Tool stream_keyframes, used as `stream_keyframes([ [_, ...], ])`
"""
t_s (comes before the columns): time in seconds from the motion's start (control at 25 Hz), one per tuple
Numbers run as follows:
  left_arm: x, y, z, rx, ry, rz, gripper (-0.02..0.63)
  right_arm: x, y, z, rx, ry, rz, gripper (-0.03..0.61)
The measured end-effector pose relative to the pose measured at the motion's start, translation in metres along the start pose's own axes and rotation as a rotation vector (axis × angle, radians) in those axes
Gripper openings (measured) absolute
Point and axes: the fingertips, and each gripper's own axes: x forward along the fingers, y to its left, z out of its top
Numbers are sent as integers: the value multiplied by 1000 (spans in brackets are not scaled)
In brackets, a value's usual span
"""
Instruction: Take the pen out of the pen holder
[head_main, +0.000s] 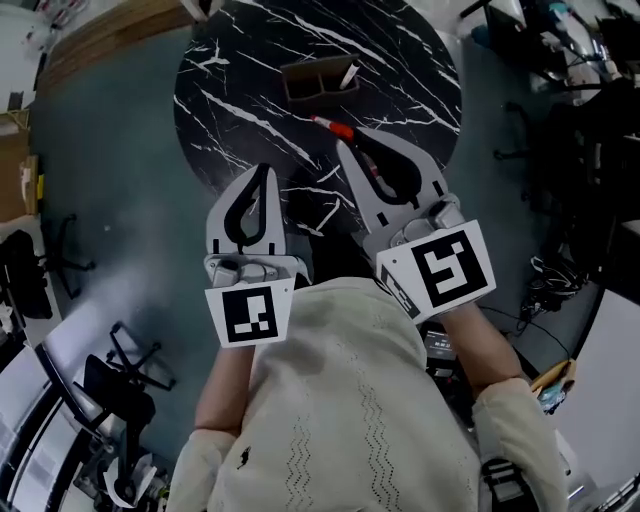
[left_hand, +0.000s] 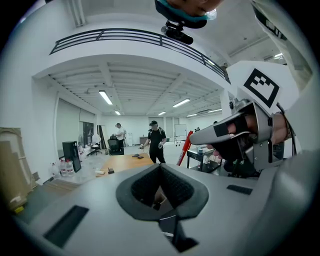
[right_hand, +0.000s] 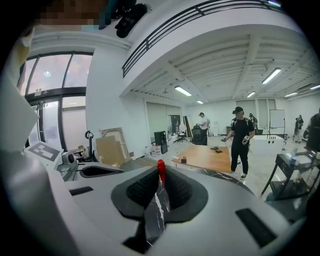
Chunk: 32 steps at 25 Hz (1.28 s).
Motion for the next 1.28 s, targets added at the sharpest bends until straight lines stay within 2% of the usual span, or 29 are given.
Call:
stream_keyframes([
  [0.44,-29,-2,9,8,-1,18,9,-19,18,-7,67,-12,-12,52],
  [0.76,-22,4,14,-2,-33,12,11,-13,19,-6,72,-8,-36,52],
  [1.28,-13,20,14,-10,-24,44,9,7,18,-13,93,27,-30,52],
])
